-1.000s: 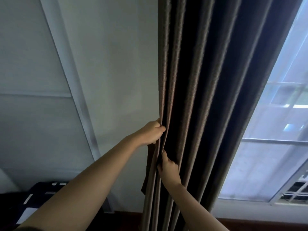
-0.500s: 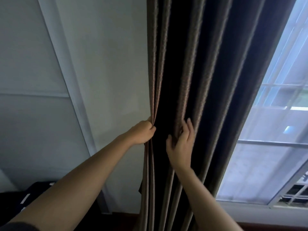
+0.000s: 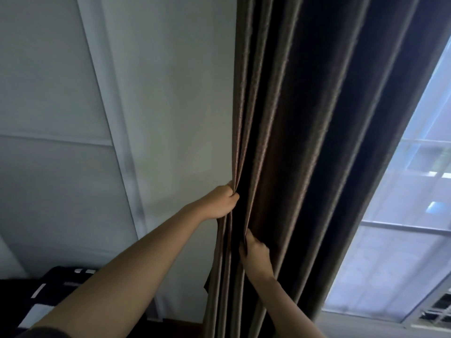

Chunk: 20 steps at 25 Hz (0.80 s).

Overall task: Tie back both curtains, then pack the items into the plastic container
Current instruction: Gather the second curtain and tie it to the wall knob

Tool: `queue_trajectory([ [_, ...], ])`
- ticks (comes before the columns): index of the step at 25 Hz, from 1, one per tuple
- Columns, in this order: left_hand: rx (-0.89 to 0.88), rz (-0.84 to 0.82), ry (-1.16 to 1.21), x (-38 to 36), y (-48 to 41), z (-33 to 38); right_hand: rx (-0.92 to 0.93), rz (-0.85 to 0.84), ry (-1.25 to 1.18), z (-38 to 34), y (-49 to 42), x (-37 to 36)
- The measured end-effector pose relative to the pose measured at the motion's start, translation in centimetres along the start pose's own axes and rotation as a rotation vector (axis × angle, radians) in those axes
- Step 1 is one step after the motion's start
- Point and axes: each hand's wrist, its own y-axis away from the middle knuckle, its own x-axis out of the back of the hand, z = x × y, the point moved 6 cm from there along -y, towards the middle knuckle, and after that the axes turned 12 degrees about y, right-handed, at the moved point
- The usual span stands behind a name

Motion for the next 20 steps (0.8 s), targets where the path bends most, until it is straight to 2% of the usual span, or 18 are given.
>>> queue_trajectory([
  [5, 0.071, -0.014, 0.050, -2.0, -0.3, 1.3, -0.056, -0.062, 0.018, -0.2, -1.1, -0.7],
  [12, 0.091, -0.043, 0.042, -3.0, -1.1, 1.6, -0.039, -0.050, 0.007, 0.7, -1.0, -0.2],
  [14, 0.090, -0.044, -0.019, -3.3, -1.5, 1.3, -0.036, -0.160, -0.045, 0.4, -0.3, -1.0],
  [16, 0.024, 0.080, -0.175, -3.1, -1.8, 1.1, -0.002, -0.305, -0.041, -0.1, 1.1, -1.7],
  [17, -0.009, 0.181, -0.206, -2.6, -1.9, 0.9, 0.041, -0.258, 0.034, -0.2, 1.4, -1.0],
  [18, -0.035, 0.258, -0.180, -2.2, -1.8, 0.8, 0.097, -0.061, 0.116, -0.1, 1.2, 1.0],
  [20, -0.087, 0.304, -0.035, -1.6, -1.6, 0.3, 0.144, 0.496, 0.129, -0.3, 1.1, 7.2],
])
